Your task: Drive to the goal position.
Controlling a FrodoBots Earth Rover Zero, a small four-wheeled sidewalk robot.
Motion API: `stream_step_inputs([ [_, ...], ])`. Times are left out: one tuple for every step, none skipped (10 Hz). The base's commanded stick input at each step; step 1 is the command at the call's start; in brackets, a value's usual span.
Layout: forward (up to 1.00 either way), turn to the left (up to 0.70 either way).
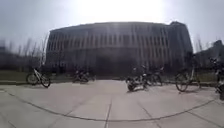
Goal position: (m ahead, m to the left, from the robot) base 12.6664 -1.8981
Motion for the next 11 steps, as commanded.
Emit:
stream_step_inputs([
  [1.0, 0.17],
  [1.0, 0.07],
  [1.0, 0.0],
  [1.0, 0.0],
  [1.0, 0.0],
  [1.0, 0.0],
  [1.0, 0.0],
  [1.0, 0.0],
  [1.0, 0.0],
  [1.0, 0.0],
  [1.0, 0.0],
])
